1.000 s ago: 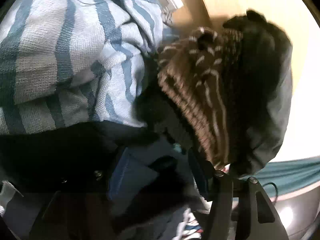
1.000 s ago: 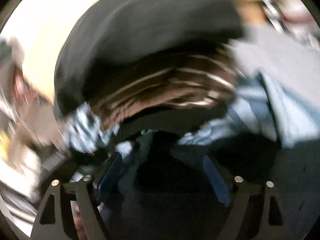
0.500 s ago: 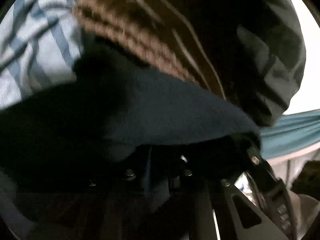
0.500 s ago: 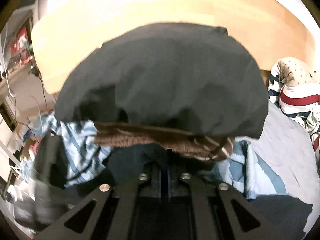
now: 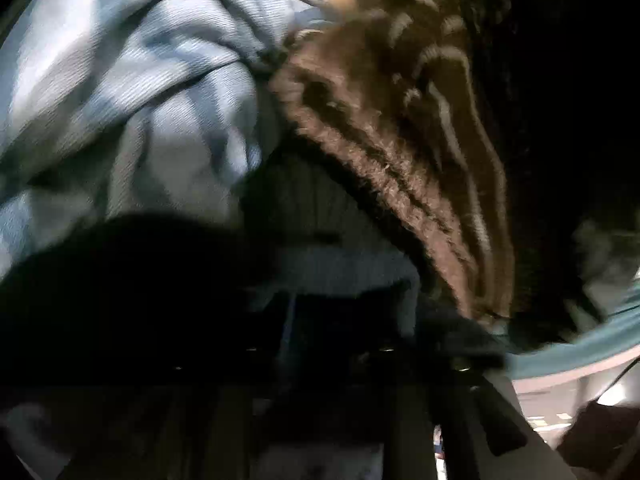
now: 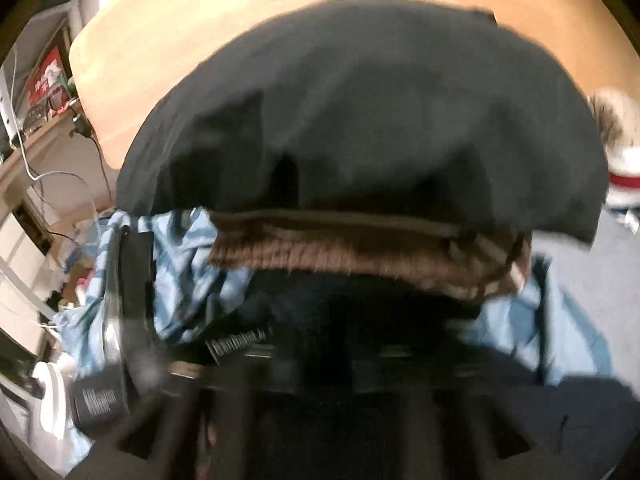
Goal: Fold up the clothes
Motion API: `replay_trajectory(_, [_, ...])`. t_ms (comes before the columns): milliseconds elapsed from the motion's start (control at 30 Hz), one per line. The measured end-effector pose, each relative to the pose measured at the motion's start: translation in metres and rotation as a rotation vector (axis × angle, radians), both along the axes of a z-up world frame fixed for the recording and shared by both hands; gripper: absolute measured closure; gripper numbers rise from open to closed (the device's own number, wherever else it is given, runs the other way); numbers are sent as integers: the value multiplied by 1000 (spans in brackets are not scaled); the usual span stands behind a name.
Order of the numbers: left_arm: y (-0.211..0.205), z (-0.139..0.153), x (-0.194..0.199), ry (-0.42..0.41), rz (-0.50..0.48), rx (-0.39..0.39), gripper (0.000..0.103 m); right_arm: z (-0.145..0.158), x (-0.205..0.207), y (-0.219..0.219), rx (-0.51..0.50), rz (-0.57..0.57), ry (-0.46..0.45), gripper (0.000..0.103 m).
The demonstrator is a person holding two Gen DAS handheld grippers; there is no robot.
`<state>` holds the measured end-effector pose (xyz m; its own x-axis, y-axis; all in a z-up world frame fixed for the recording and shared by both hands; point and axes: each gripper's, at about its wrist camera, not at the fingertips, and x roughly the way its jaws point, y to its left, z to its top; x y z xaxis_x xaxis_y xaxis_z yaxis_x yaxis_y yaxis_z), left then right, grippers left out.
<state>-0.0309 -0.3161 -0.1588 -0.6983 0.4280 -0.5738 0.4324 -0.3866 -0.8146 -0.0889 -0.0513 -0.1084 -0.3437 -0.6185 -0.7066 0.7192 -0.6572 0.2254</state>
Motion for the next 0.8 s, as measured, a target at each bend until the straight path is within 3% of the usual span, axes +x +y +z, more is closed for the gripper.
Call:
replay_trajectory(67, [-4, 5, 18, 37, 16, 41, 34, 4, 5, 23, -66, -24, -32, 19])
replay_trajectory(133, [-7, 13, 40, 63, 51, 58, 29, 11, 8, 55, -158, -38, -83, 17])
replay_trajectory(233, [-9, 24, 82, 64, 220, 79, 29, 3, 2, 109, -278, -137, -232, 15])
replay_trajectory(333, [10, 40, 113, 53, 334, 15, 29, -25, -9, 173, -345, -347, -377, 16])
replay_trajectory(367, [17, 46, 123, 49, 372, -6, 29, -33, -14, 198, -345, -434, -425, 20])
replay_trajectory(400, [23, 52, 133, 45, 404, -28, 29, -42, -19, 218, -326, -511, -467, 37])
replay_trajectory(433, [19, 55, 129, 46, 333, -51, 29, -52, -23, 231, -295, -574, -506, 49])
replay_trajectory(467, [16, 57, 124, 46, 263, -74, 30, -60, -27, 241, -265, -605, -527, 67])
replay_trajectory(500, [33, 58, 112, 39, 188, -109, 35, -66, -32, 251, -238, -620, -536, 75])
replay_trajectory(533, [53, 55, 107, 34, 132, -151, 51, -70, -35, 253, -200, -623, -528, 76])
replay_trajectory(633, [82, 59, 97, 32, -12, -268, 74, -63, -42, 231, -110, -543, -448, 77])
replay_trajectory(800, [121, 42, 78, 26, -171, -322, 78, -55, -58, 172, -32, -371, -379, 82])
